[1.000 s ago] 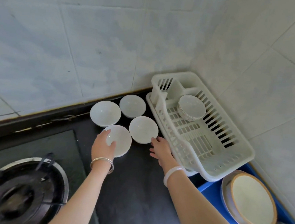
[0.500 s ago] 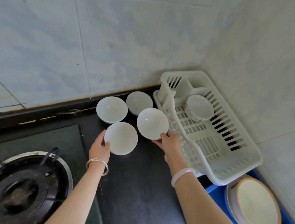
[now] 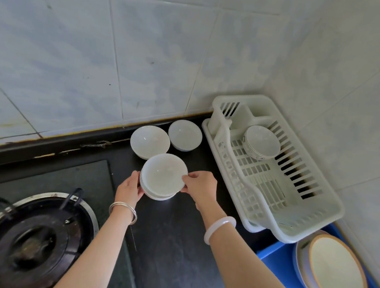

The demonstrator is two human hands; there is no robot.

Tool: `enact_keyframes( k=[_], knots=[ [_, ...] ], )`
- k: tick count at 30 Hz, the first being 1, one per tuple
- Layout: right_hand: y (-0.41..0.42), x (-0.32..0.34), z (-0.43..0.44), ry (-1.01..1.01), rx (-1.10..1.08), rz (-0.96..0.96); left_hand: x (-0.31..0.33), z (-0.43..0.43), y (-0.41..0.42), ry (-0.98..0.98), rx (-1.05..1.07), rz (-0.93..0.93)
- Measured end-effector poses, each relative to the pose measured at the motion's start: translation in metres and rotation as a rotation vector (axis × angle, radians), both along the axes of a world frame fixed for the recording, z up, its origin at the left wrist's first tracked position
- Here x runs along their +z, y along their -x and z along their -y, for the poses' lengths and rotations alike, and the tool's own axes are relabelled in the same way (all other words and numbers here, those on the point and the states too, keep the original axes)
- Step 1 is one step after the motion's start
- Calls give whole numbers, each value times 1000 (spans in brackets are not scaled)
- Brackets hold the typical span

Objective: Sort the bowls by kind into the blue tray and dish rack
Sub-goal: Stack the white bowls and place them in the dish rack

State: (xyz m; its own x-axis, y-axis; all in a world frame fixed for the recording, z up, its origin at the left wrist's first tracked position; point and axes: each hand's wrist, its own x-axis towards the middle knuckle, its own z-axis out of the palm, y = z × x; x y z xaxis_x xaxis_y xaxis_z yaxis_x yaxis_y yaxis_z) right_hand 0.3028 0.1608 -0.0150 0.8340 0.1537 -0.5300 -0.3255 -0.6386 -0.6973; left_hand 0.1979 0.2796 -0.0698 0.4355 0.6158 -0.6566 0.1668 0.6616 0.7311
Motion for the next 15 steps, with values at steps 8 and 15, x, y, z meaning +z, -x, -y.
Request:
enact_keyframes(
  k=[8, 15],
  knots=[
    [1, -10, -8, 138, 32, 18, 0, 2, 0, -85, -69, -33],
    [-7, -21, -4, 47, 35, -89, 4, -5, -1, -6, -124, -44]
  ],
)
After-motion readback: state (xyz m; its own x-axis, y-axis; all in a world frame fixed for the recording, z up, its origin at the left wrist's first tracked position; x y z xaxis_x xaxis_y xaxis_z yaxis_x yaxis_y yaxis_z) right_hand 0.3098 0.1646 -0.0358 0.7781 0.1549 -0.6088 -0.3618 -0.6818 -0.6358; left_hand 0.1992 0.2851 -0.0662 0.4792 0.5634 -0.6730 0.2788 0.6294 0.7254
